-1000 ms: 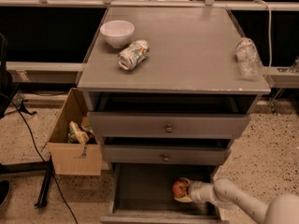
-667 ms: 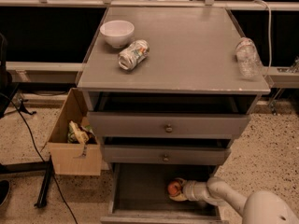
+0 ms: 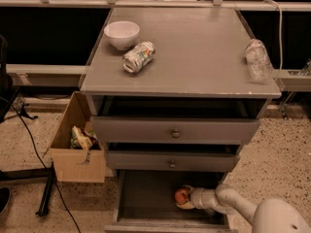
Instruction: Place apple into bottom drawer
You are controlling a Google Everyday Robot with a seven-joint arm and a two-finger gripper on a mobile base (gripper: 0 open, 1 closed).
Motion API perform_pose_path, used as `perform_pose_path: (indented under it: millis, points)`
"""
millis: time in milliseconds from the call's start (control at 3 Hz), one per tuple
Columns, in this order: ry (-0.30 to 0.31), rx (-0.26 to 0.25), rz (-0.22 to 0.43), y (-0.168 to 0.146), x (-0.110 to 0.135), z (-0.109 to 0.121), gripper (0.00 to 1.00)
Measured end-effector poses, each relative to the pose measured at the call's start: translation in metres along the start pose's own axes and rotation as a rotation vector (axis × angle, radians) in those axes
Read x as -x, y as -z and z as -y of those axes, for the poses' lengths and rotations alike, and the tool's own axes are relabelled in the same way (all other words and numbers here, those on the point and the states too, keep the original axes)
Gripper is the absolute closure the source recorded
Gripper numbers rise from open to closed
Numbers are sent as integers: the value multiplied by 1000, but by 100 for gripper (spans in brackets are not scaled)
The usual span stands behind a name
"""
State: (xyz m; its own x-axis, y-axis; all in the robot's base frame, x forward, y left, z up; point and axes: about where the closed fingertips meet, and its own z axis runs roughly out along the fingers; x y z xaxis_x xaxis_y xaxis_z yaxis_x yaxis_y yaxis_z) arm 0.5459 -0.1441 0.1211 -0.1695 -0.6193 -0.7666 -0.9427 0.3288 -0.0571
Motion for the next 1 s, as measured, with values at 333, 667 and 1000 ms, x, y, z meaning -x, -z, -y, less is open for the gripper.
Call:
perform_pose_path:
  millis: [333,667,1000]
  points:
    - [0,0,0,0,0,0,57]
    - [0,0,0,0,0,0,28]
    - [0,0,0,0,0,0,3]
